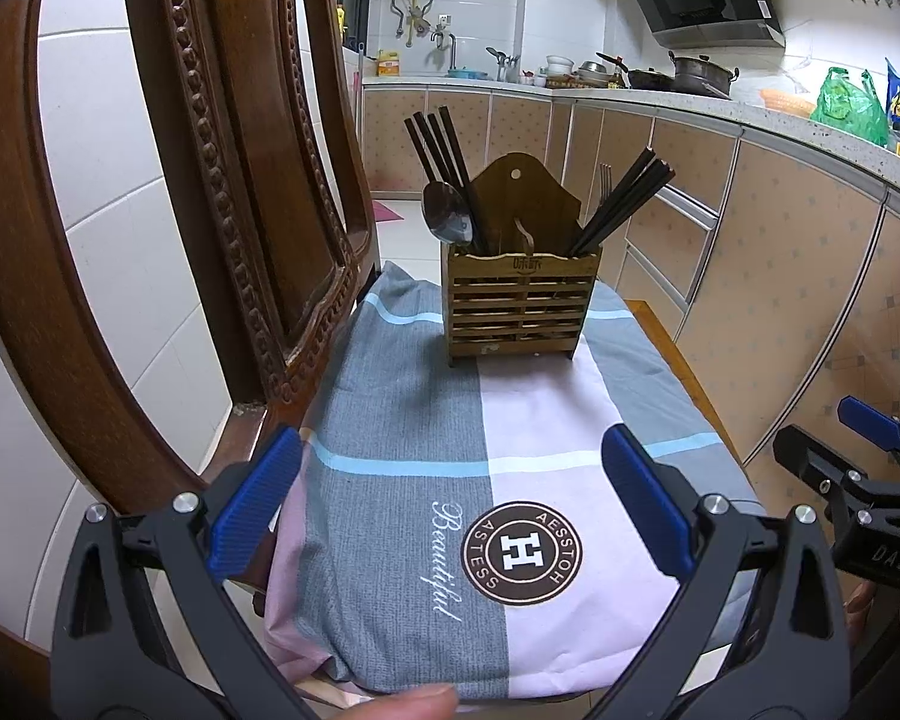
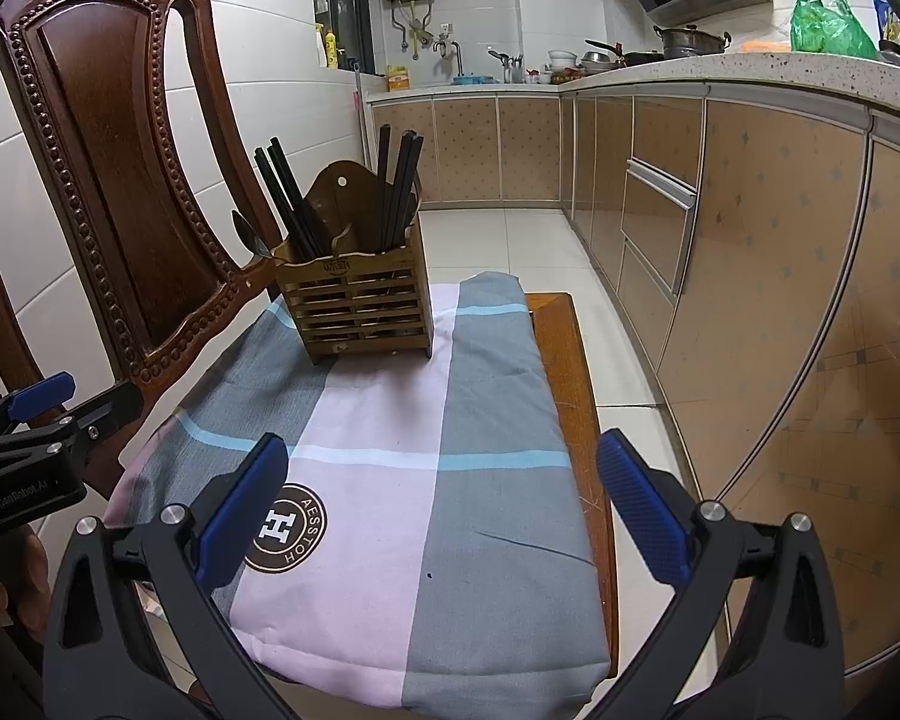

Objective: Organize utensils

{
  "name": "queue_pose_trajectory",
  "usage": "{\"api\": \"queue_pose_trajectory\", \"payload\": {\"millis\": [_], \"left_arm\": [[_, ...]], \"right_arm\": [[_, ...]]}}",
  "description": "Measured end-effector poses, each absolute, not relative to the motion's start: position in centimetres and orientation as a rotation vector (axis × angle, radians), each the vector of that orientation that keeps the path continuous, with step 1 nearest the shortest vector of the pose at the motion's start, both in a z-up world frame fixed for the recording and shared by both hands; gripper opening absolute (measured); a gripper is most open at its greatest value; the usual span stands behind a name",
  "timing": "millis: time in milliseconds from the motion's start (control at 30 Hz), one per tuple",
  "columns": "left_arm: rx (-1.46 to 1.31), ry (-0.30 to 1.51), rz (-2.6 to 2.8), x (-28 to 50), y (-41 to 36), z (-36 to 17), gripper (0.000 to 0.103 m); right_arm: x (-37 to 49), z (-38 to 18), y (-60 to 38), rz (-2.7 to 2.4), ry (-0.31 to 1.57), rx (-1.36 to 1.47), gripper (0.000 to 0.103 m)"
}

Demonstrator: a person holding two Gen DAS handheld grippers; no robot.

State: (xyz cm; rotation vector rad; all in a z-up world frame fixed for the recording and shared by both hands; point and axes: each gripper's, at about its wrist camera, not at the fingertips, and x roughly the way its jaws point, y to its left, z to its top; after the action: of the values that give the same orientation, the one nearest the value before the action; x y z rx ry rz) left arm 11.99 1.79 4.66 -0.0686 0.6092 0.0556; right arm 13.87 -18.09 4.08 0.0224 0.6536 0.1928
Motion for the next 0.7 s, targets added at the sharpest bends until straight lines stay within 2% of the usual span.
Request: {"api": "queue_pose_trajectory", "payload": {"millis": [700], "left_arm": [[-0.066, 0.610, 0.054, 12.00, 1.79, 4.71, 0.099]], "right_arm": [[13.93, 4.02, -18.09, 0.194, 0.656, 0.019, 0.100]]}}
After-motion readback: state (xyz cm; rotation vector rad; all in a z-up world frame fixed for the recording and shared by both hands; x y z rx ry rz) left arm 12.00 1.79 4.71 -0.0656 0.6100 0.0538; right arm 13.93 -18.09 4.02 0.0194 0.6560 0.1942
